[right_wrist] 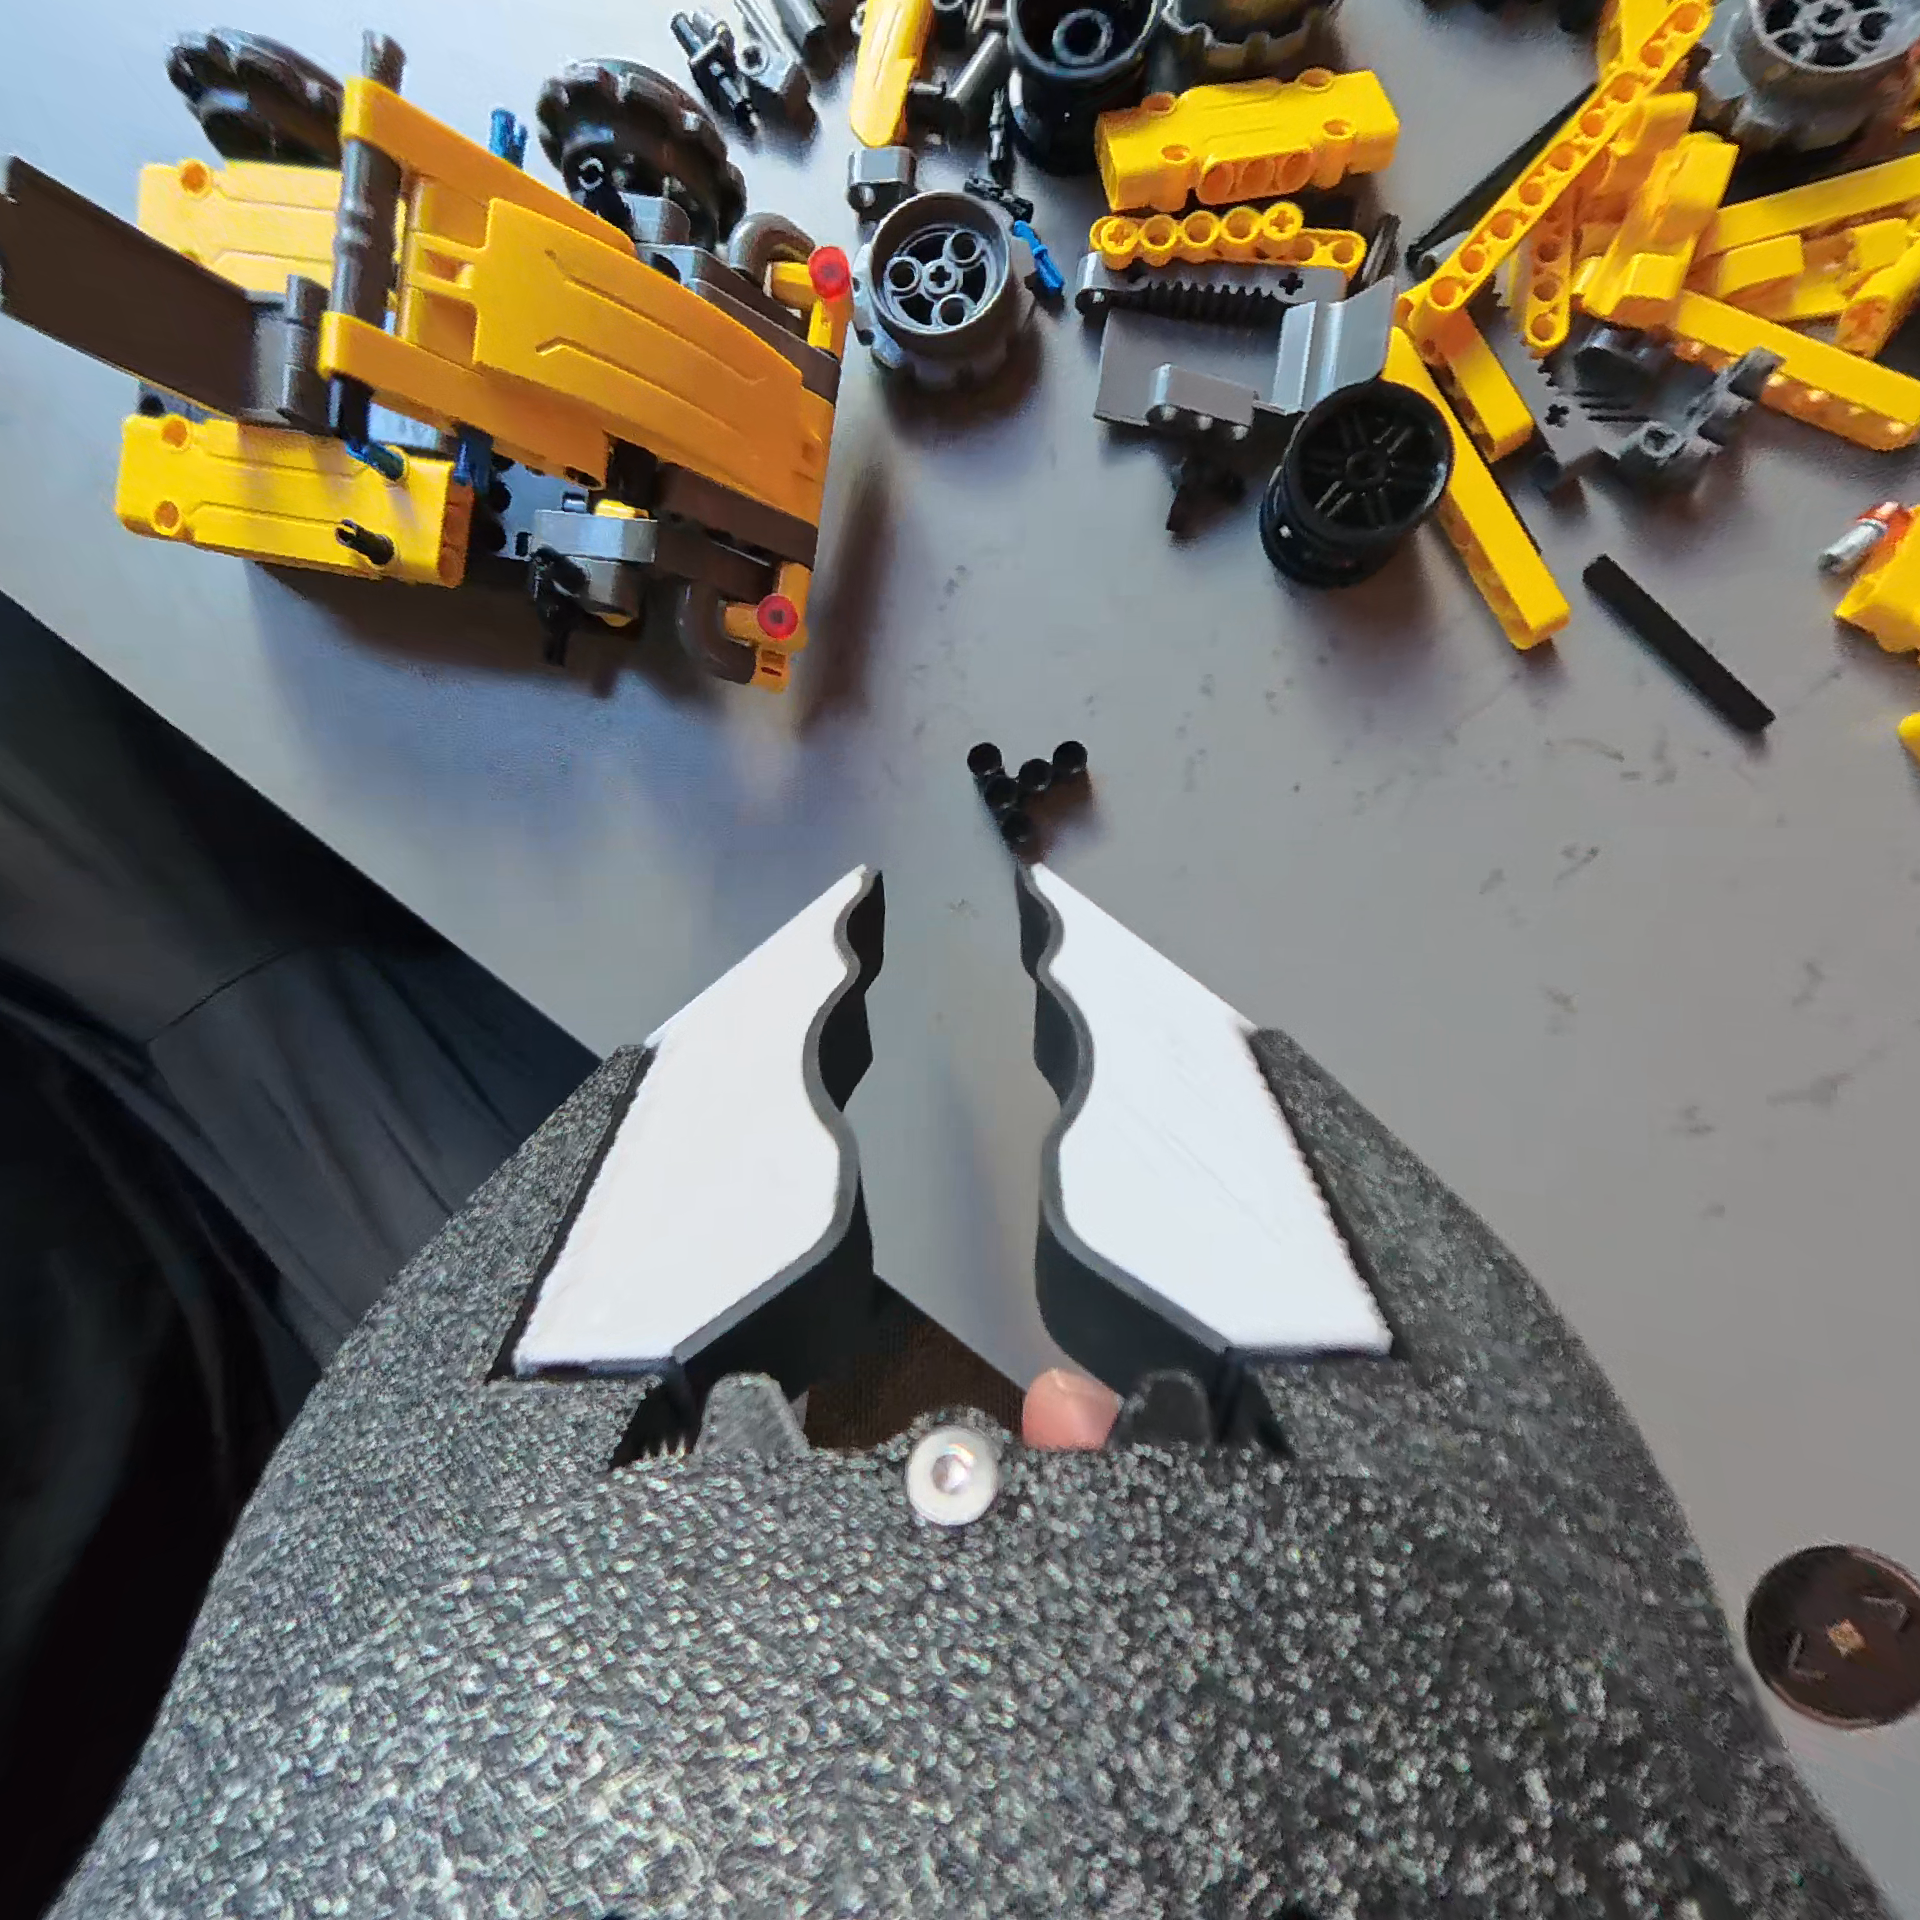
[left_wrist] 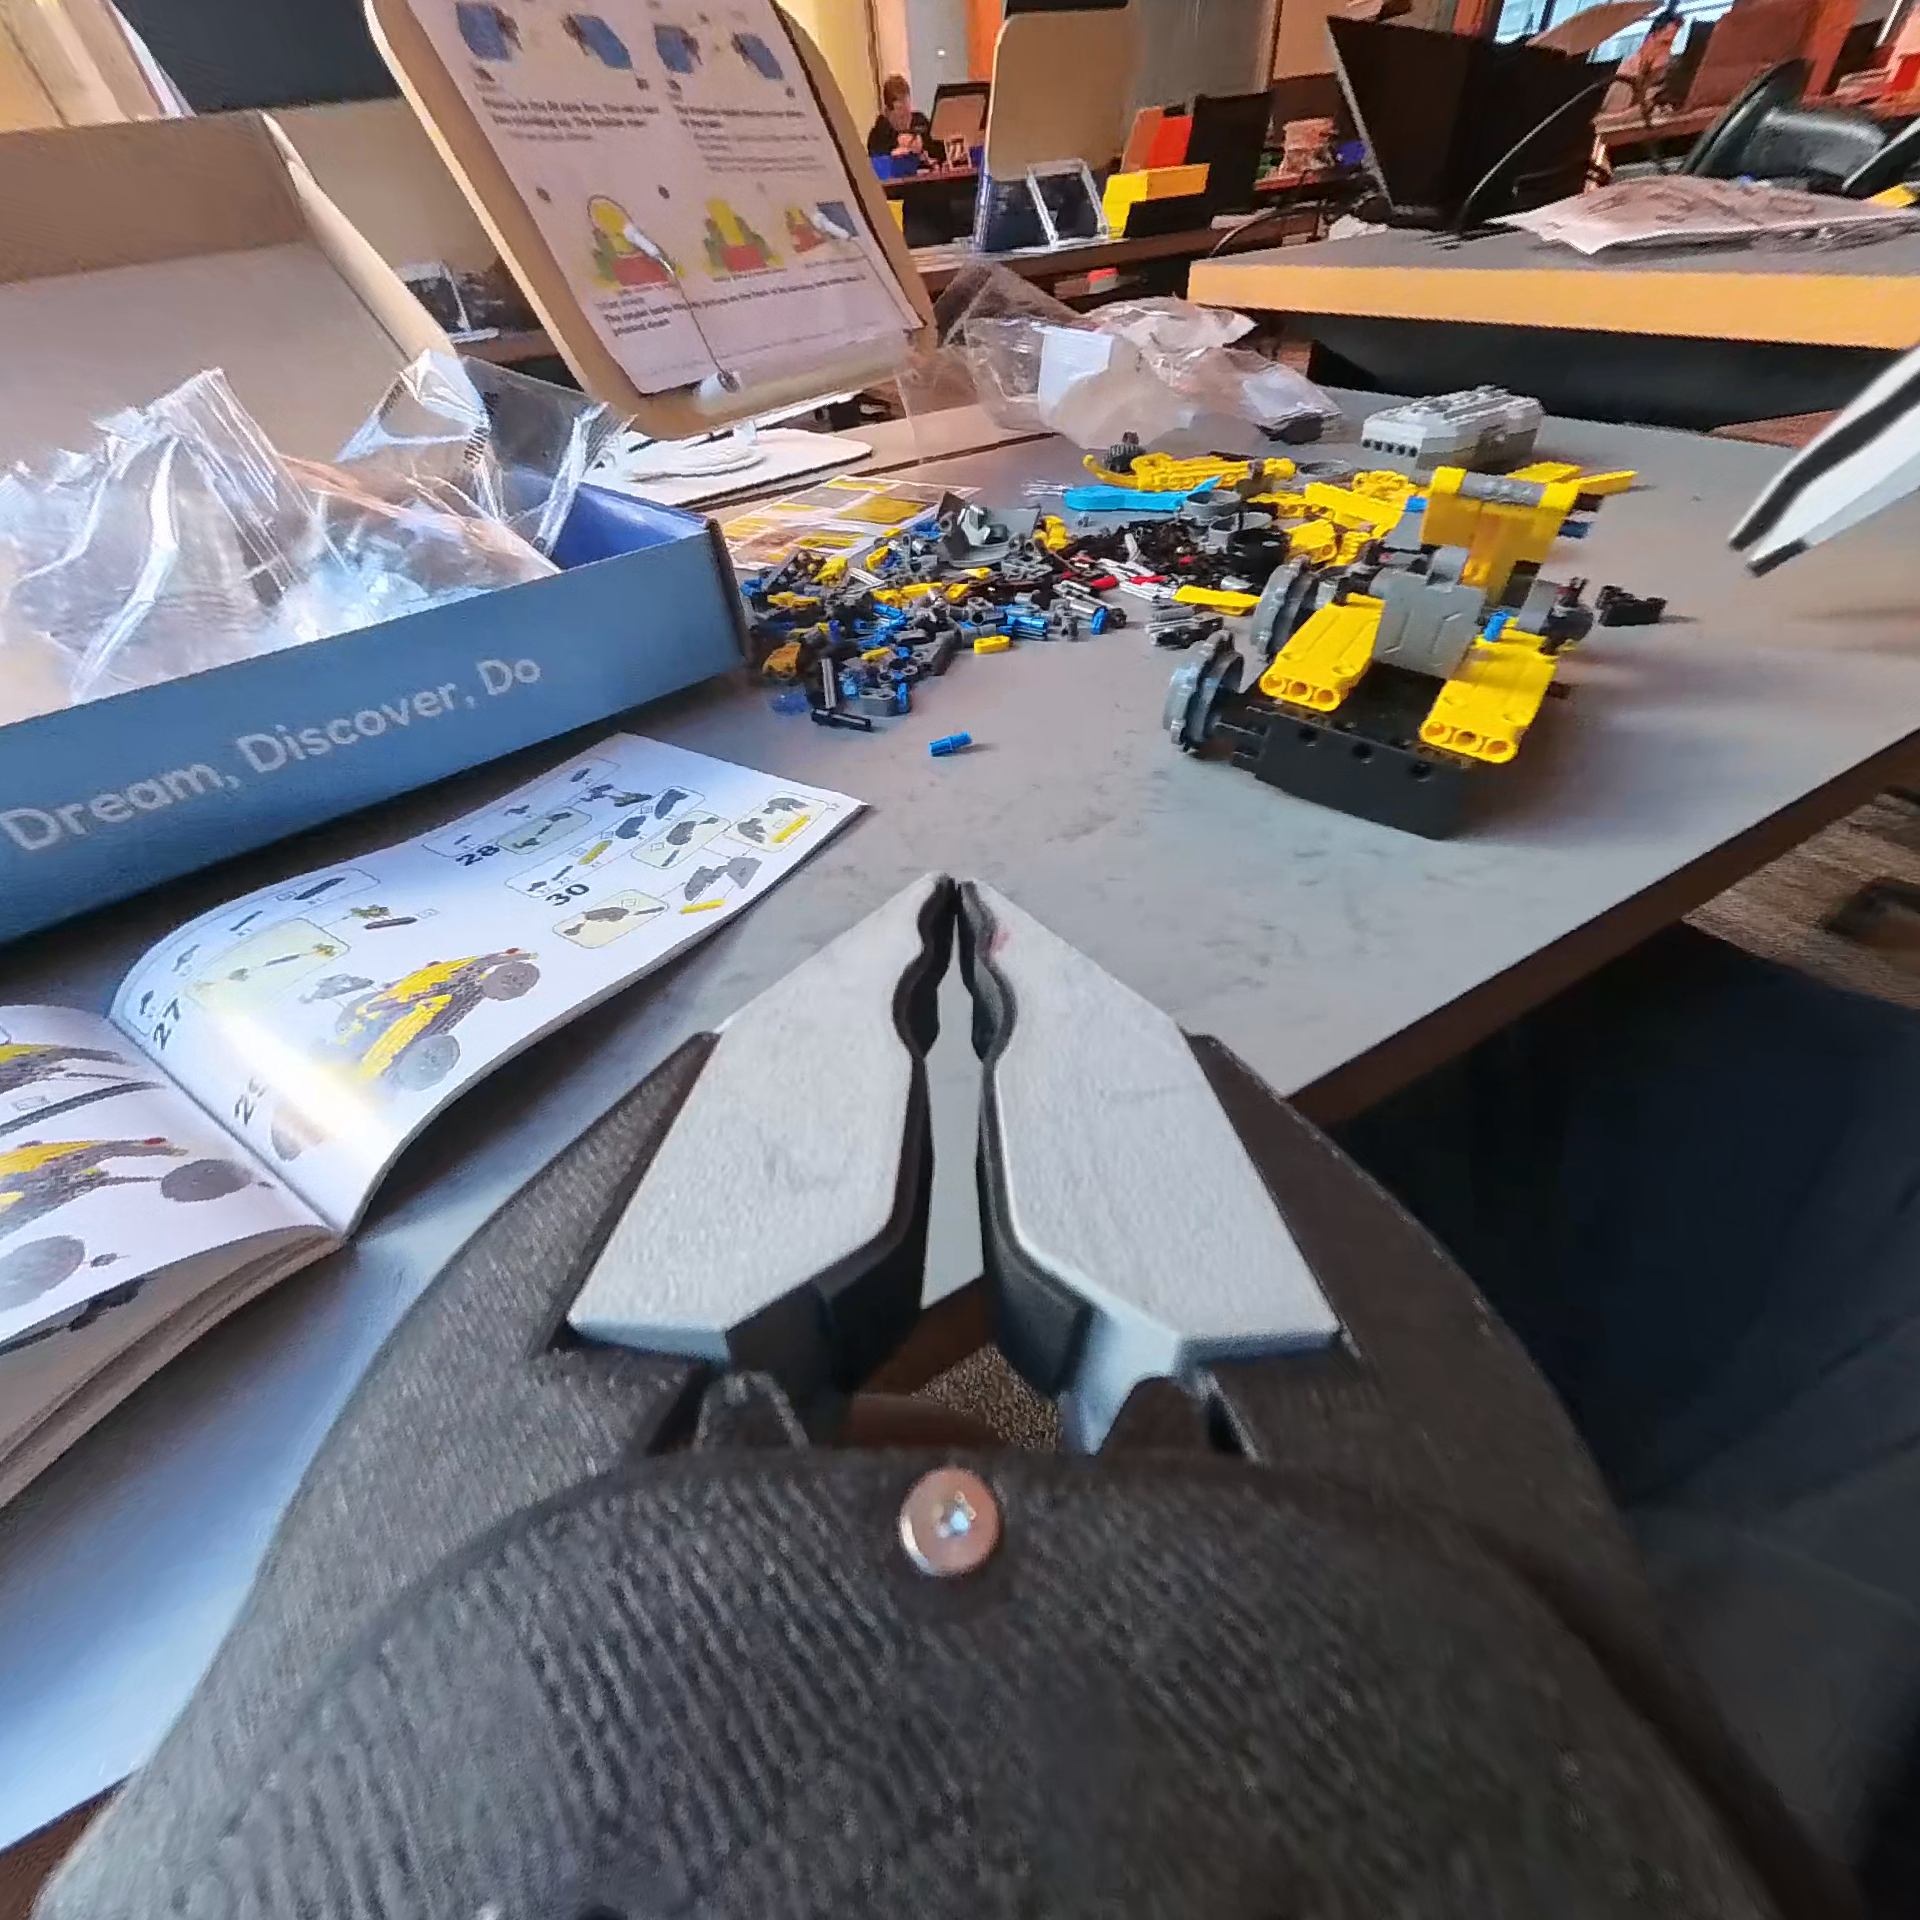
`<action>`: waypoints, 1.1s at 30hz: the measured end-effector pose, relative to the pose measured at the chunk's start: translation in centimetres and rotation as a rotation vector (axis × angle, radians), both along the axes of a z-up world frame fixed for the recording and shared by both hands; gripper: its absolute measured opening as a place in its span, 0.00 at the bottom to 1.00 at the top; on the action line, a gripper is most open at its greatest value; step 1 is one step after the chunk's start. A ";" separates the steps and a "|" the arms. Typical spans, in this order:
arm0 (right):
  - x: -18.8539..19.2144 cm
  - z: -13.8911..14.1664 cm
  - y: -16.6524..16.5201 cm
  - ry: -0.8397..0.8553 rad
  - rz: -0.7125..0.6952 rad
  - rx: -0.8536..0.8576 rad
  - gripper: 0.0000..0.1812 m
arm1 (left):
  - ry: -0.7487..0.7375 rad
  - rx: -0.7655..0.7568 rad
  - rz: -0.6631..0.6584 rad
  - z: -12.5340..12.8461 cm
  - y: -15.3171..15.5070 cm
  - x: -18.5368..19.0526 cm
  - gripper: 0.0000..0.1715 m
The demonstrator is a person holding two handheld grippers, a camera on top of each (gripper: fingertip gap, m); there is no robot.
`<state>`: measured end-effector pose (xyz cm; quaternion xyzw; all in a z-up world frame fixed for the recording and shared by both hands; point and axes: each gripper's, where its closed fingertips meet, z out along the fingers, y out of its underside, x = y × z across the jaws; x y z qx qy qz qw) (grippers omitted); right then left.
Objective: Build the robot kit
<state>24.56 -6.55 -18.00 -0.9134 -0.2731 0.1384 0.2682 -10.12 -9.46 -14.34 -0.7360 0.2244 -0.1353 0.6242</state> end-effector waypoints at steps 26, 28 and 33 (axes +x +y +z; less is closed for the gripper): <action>-1.0 3.4 -0.7 0.133 -0.077 0.215 0.15 | 0.018 -0.056 0.010 -1.0 0.1 -0.2 0.00; -1.5 4.4 -0.5 0.167 -0.070 0.251 0.15 | 0.015 -0.072 0.003 -1.3 0.2 -0.1 0.00; -3.6 2.7 -0.9 0.210 -0.013 0.234 0.16 | 0.053 -0.093 -0.051 -2.0 -0.4 1.5 0.06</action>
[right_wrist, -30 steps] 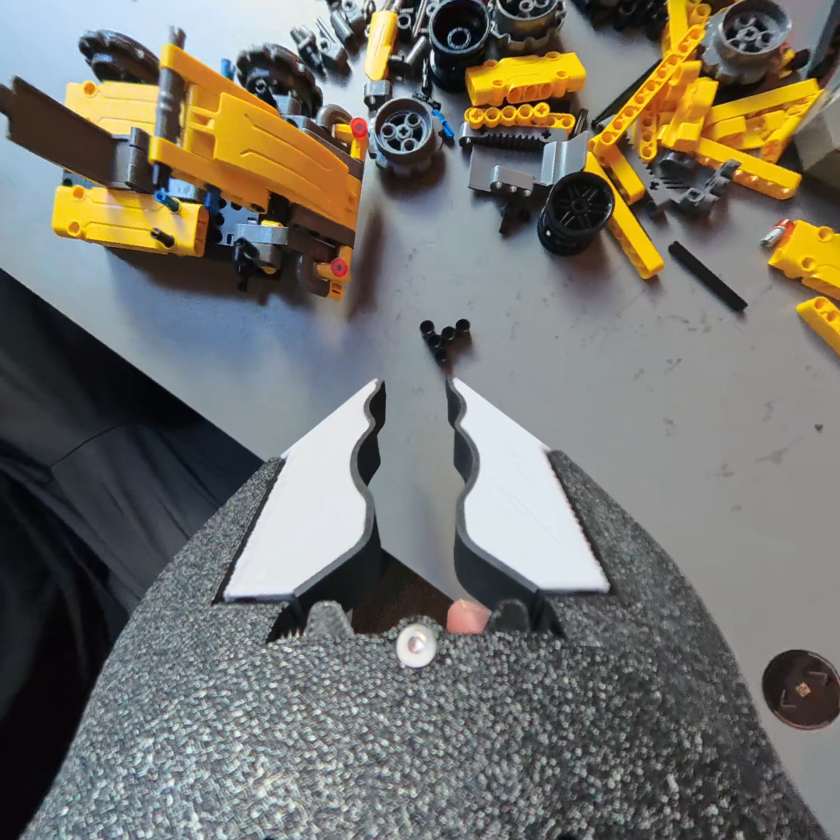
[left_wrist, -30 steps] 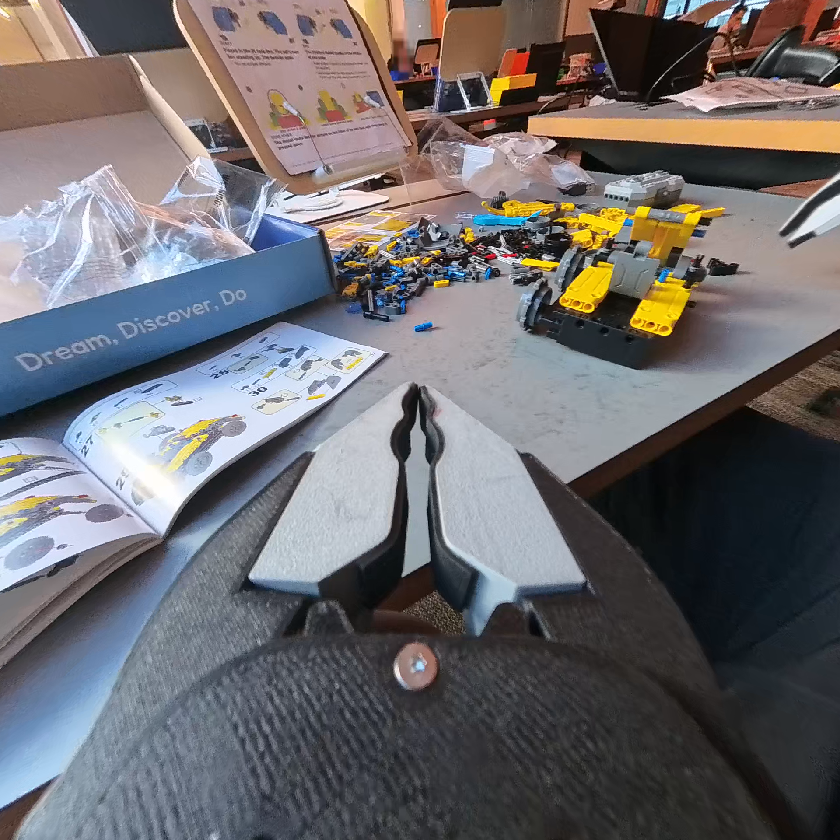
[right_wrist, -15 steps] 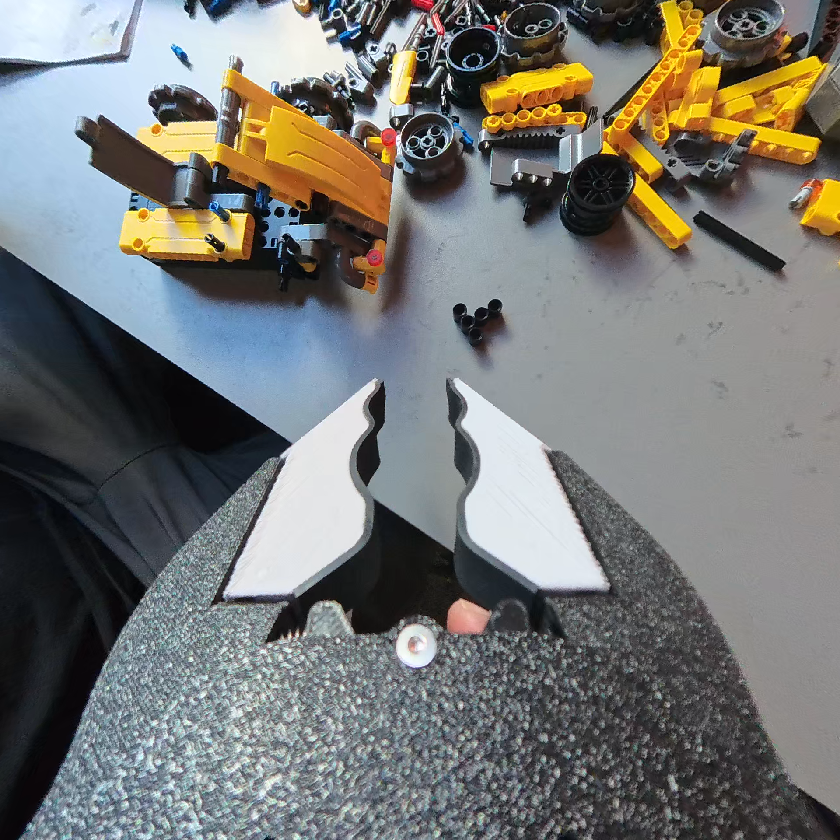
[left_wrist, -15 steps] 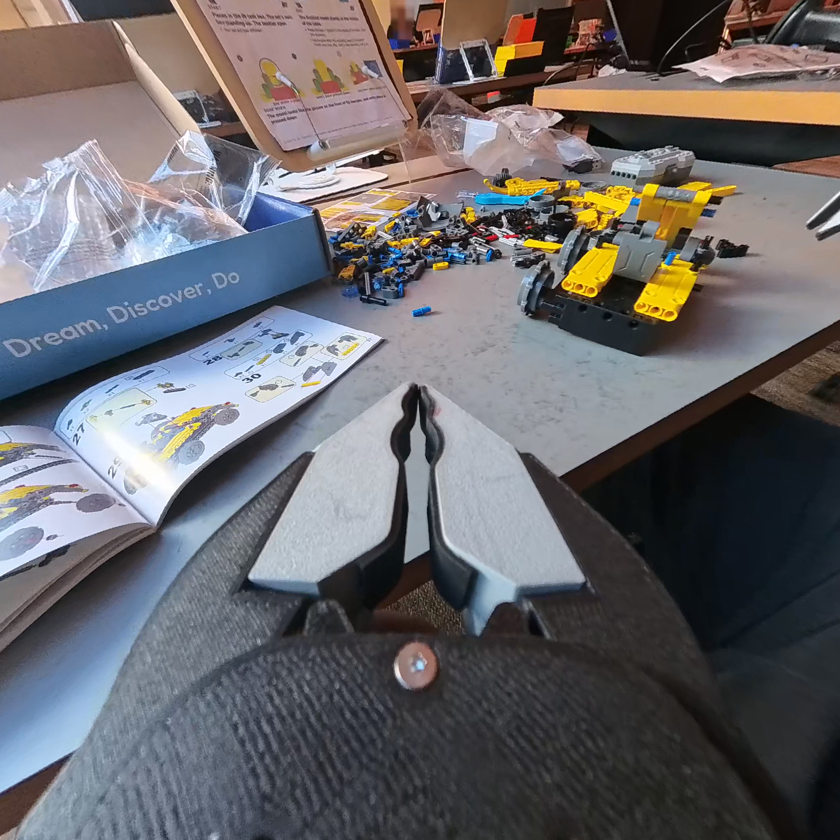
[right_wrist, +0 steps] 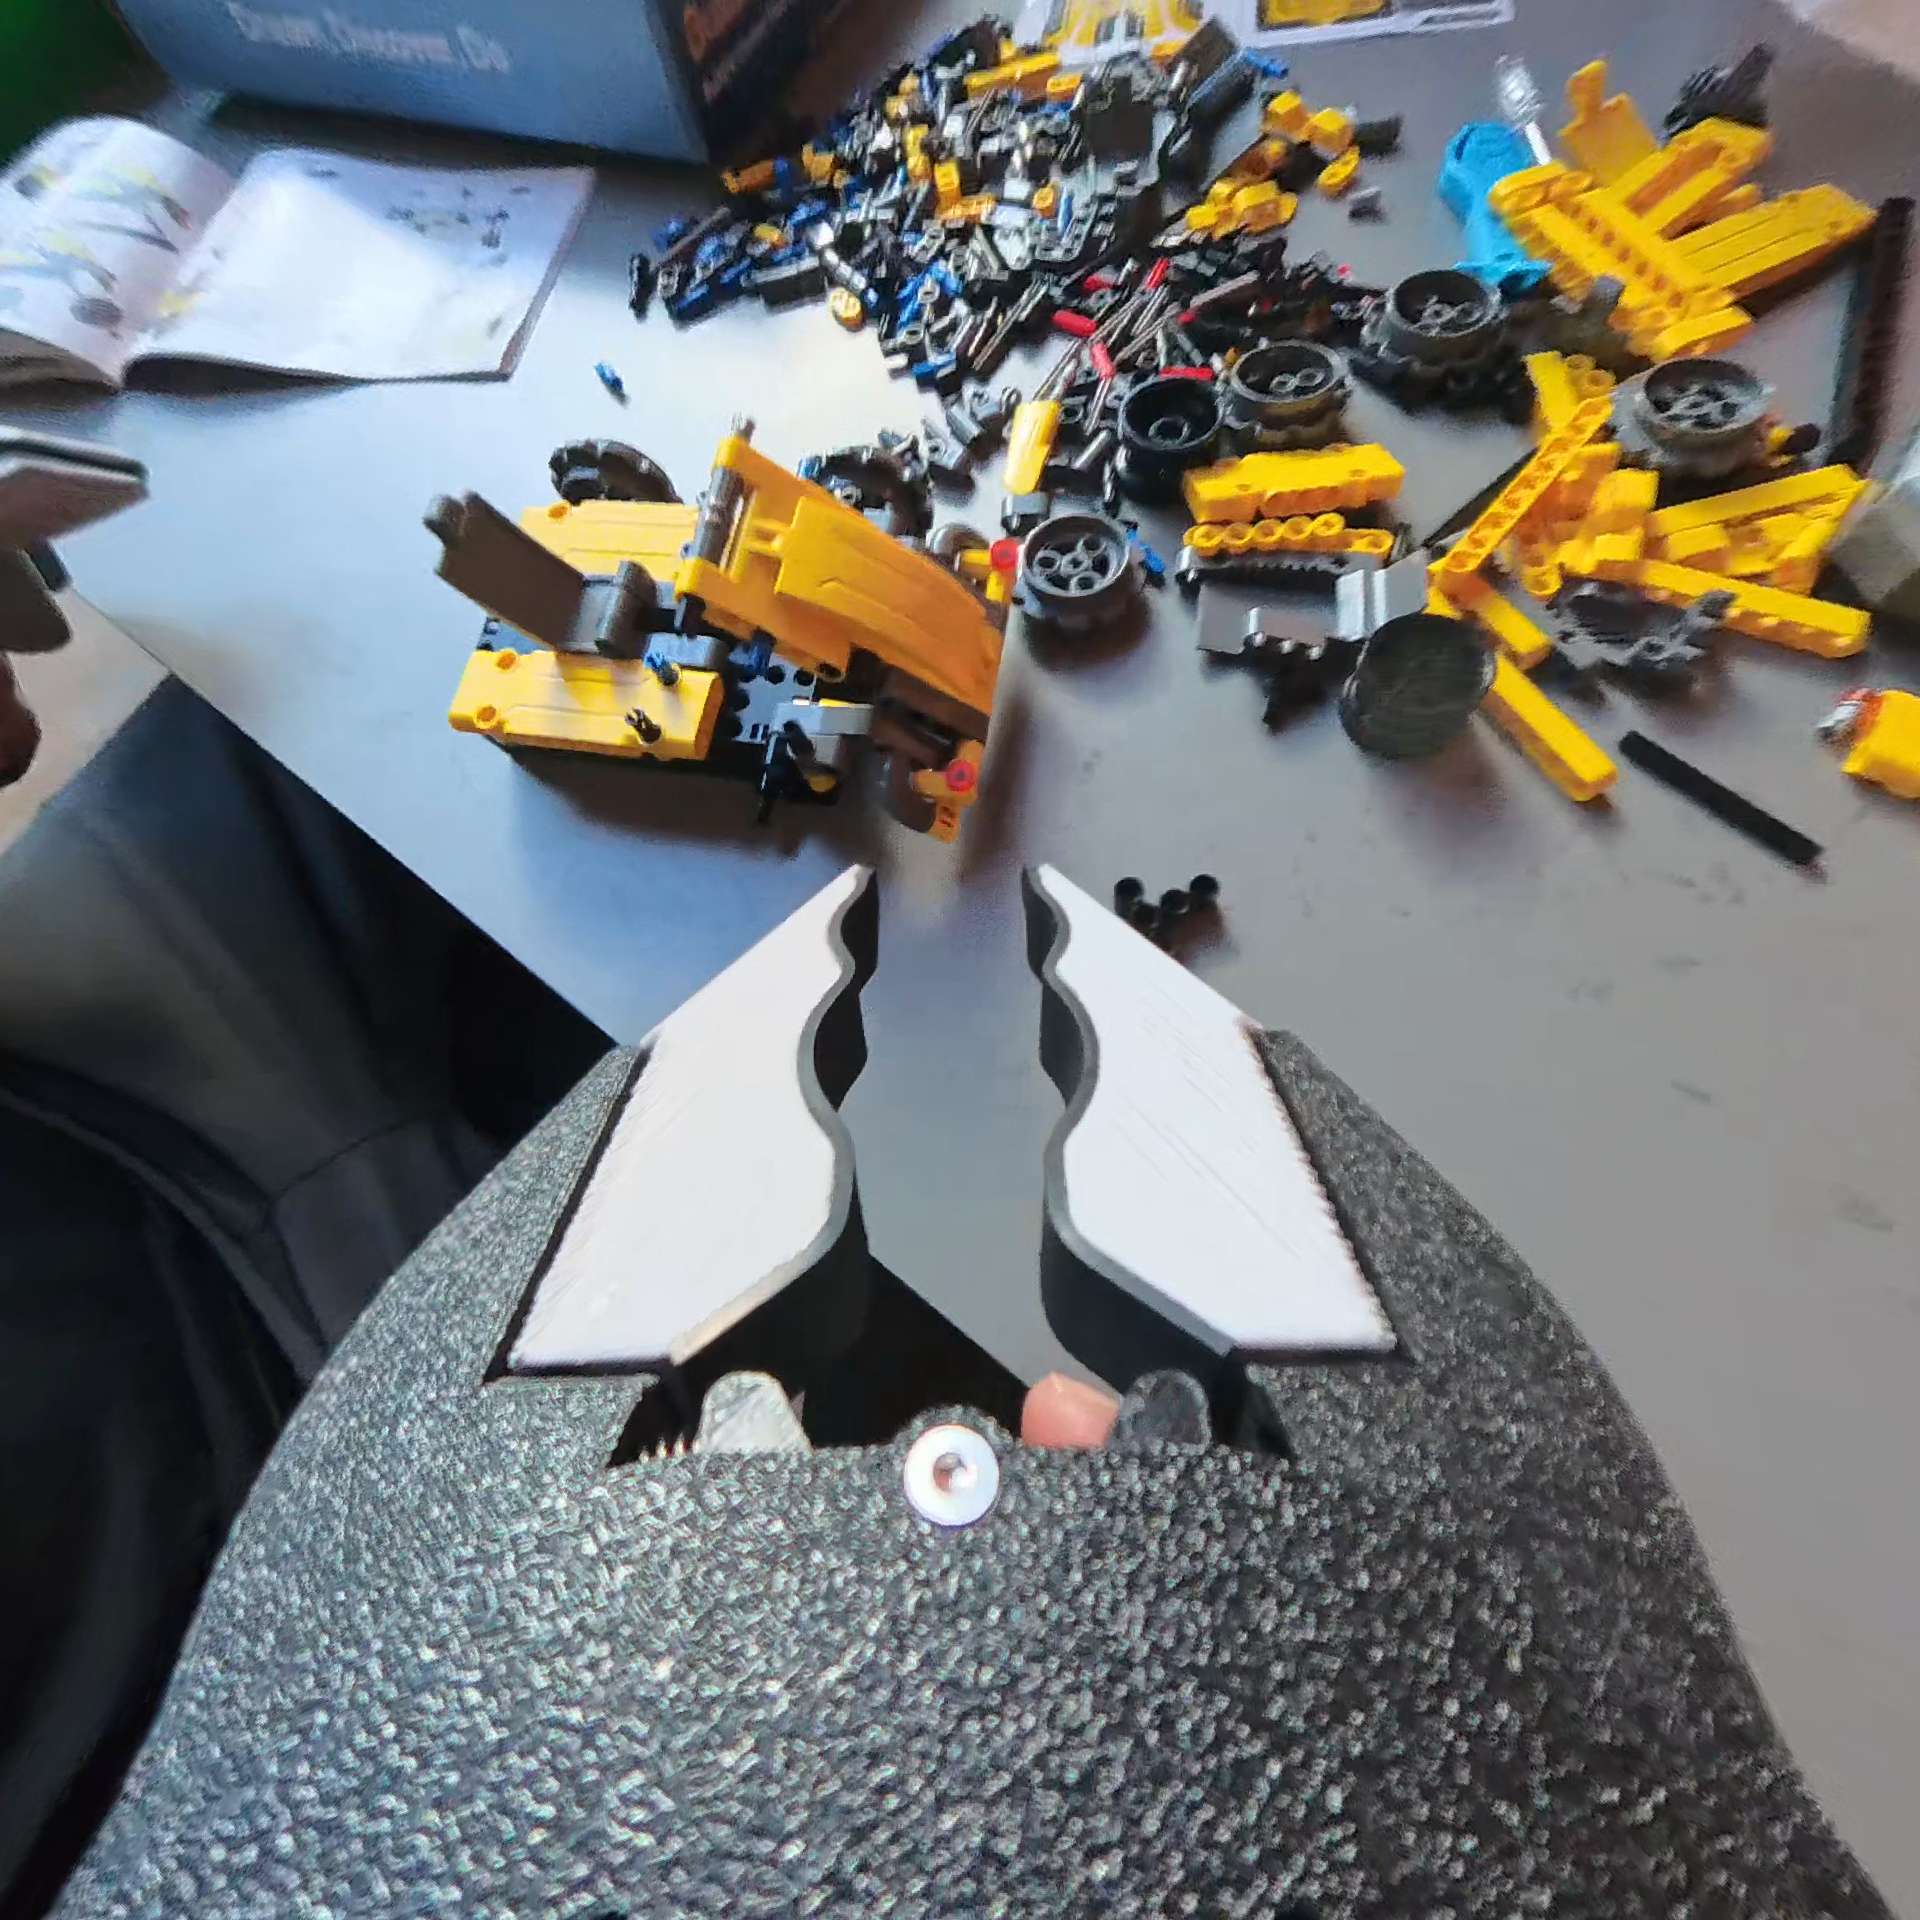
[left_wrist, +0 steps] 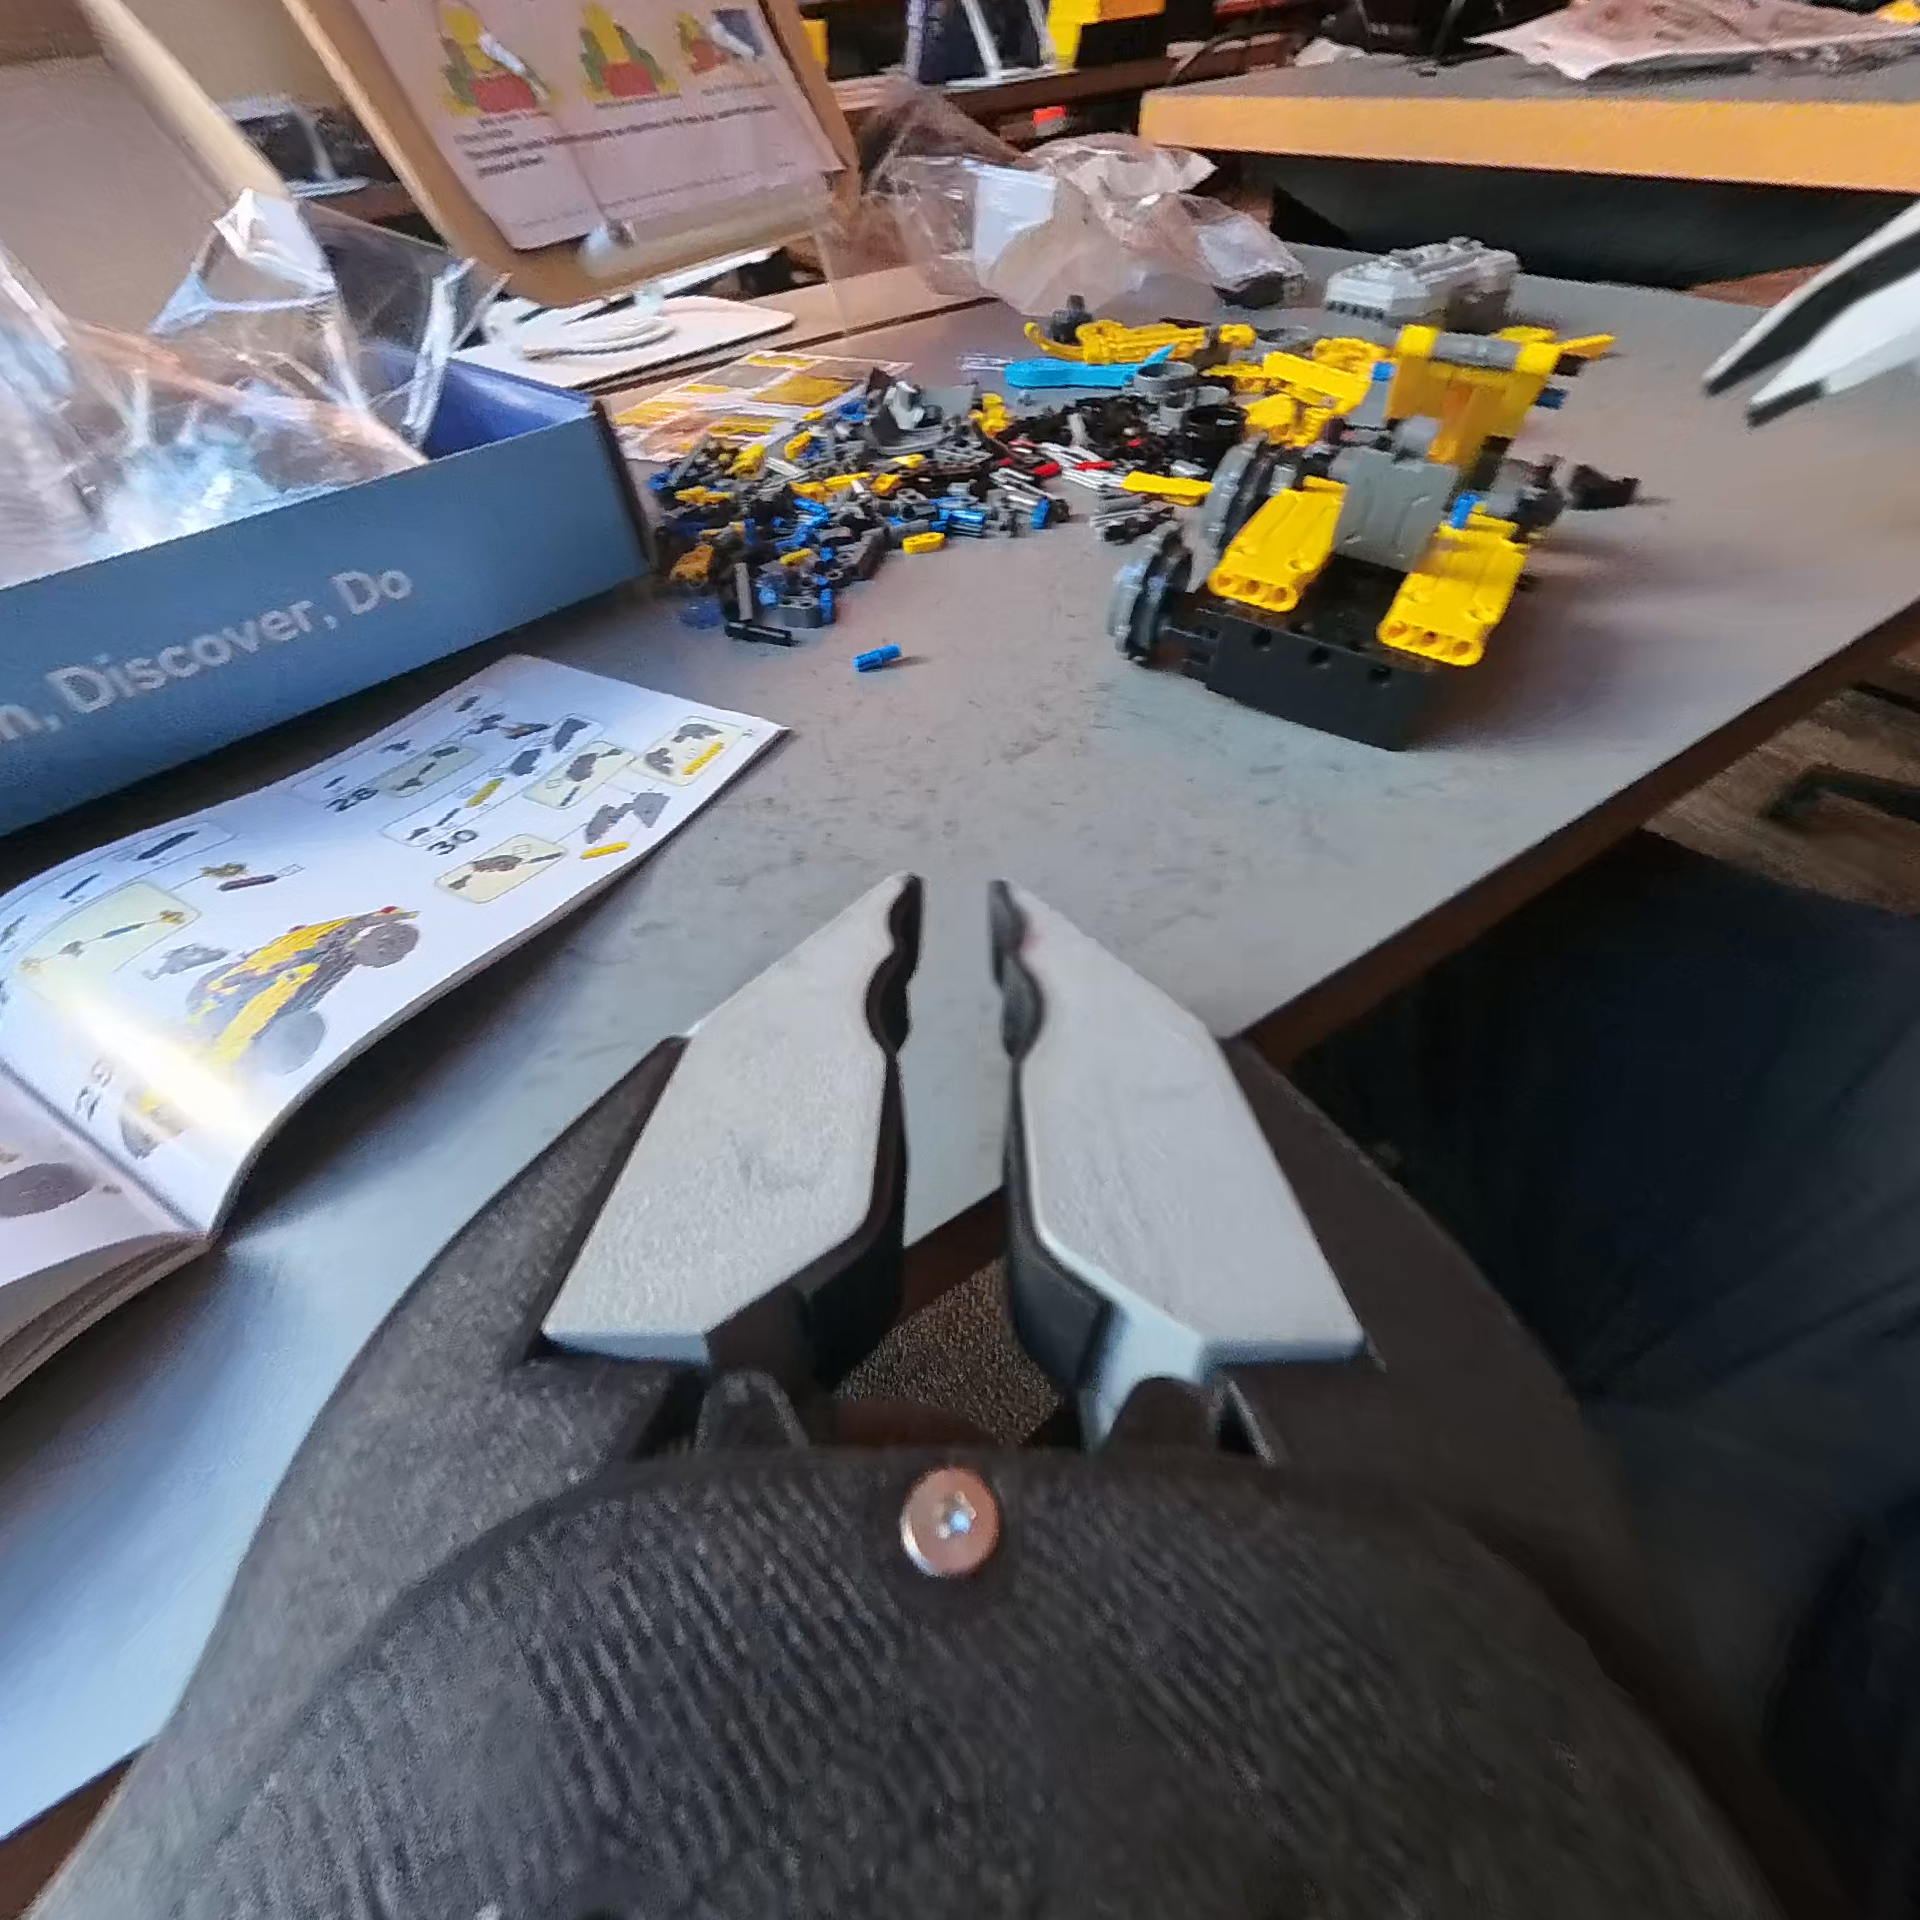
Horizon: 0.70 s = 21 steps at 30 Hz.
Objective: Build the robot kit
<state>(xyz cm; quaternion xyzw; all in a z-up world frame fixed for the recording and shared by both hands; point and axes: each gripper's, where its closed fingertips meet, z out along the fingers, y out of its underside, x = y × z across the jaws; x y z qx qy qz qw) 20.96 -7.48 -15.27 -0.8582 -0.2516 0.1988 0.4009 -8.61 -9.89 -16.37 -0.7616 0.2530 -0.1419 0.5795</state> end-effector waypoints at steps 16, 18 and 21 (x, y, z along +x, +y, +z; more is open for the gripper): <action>-5.0 -1.4 1.3 -0.149 0.245 0.069 0.33 | 0.078 -0.061 -0.251 -1.3 -4.1 5.7 0.32; -5.0 -1.5 1.5 -0.167 0.246 0.078 0.33 | 0.077 -0.067 -0.258 -1.6 -4.2 5.8 0.32; -4.7 -1.9 2.2 -0.197 0.216 0.096 0.35 | 0.080 -0.098 -0.291 -2.5 -4.7 6.3 0.32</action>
